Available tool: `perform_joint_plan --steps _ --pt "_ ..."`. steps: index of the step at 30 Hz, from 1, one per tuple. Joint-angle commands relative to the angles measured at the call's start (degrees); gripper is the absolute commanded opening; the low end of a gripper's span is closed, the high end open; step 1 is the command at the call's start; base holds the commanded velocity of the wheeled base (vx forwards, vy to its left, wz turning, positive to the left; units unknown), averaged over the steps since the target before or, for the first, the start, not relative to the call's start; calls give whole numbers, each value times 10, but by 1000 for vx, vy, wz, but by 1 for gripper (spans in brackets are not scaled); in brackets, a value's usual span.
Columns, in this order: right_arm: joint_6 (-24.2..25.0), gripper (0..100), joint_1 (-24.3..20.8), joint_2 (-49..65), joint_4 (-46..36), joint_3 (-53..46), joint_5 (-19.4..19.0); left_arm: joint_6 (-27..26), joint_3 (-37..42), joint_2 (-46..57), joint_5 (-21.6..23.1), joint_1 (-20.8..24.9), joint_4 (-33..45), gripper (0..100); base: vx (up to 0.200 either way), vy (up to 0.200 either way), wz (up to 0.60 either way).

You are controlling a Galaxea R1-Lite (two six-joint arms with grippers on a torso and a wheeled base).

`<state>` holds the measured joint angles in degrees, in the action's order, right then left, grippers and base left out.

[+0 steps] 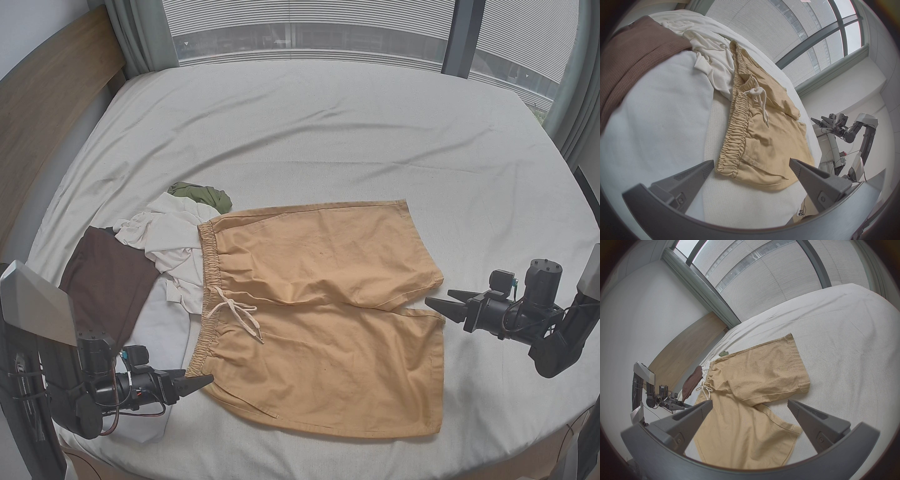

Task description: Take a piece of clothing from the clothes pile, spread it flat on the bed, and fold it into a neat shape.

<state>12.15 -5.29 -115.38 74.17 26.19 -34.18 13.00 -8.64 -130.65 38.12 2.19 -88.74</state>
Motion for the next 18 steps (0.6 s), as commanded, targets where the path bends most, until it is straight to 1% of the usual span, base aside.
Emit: perform_joint_plan --steps 1,13,14,18 --pt "0 100 -1 -1 0 0 0 0 -3 -19 0 0 0 100 0 0 0" --pt "0 100 -2 -1 0 0 0 1 -31 -44 -2 1 -1 100 0 0 0" --pt "0 100 -2 -1 0 0 0 1 -31 -44 -2 1 -1 0 0 0 0" --pt "-1 100 -2 -1 0 -1 0 1 -36 -43 -2 -2 -1 0 0 0 0"
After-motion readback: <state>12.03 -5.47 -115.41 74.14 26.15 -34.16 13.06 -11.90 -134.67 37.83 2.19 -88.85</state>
